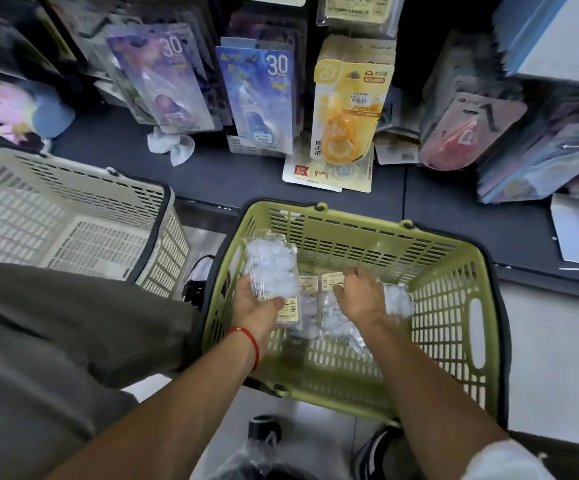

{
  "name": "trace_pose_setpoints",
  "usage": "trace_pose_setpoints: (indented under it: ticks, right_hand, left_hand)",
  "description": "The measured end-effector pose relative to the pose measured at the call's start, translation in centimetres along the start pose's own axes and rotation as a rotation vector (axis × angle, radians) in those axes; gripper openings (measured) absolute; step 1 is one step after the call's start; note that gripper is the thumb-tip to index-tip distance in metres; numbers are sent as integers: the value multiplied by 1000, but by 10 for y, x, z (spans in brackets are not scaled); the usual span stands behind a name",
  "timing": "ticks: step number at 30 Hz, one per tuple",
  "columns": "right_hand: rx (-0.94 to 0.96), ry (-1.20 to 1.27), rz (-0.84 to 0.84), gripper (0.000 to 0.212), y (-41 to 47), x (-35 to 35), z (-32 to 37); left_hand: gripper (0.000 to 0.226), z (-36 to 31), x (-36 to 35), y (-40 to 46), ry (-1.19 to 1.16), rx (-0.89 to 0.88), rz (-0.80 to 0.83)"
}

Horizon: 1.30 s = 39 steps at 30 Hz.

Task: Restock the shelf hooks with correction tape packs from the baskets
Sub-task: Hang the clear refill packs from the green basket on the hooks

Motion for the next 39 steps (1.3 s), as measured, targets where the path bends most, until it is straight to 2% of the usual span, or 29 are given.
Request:
trace_pose_setpoints:
  ticks: [3,6,8,12,16,19,22,25,27,29,32,34,37,39]
  right_hand:
    - [-78,-123,7,78,9,-27,-2]
    - [-24,-54,-67,72,12,-43,11]
    - [-5,-10,-59,72,12,-43,23]
    - [73,98,144,87,4,-29,44]
    - [63,241,276,78,-8,10,35]
    - [-68,533,305,62,-14,48,6]
    - [-198,916,380,45,-22,78,-34]
    - [-203,1379,520,46,-34,92,-68]
    - [-161,1504,590,50,-45,89,-70]
    - [-127,1389,546,45,-54,79,-50]
    - [0,1120,451,36,-61,73,-5]
    - [104,1056,467,43,-61,79,19]
    - [235,960,482,41,-52,90,44]
    - [211,930,470,41,-37,84,52]
  left_hand:
    - [60,3,6,1,53,-12,19]
    - [60,7,10,4,77,-22,25]
    - [60,7,9,7,85,-30,36]
    - [57,9,7,10,70,-24,15]
    - [45,10,9,11,51,-39,-13]
    - [34,8,10,10,17,-59,-64]
    - [43,6,8,5,28,-56,-101]
    - [39,3,2,0,13,-33,-103]
    - [29,-2,-6,-6,-72,20,-82]
    - [28,-11,-15,-11,-197,47,-67]
    - [44,-30,-19,-16,-325,-64,-39]
    - [57,-43,-13,-14,-240,-182,-18]
    - [55,-52,0,-3,-175,-274,17]
    - [55,-58,9,6,-180,-295,5]
Point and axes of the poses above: each hand's wrist, its own y-axis towards the middle knuckle, its own x-axis out of the back of the hand, z = x × y, the point moved 1 cm from there along y, towards the middle knuckle, and after that the axes turned 13 degrees about -x, right-handed, at the moved point
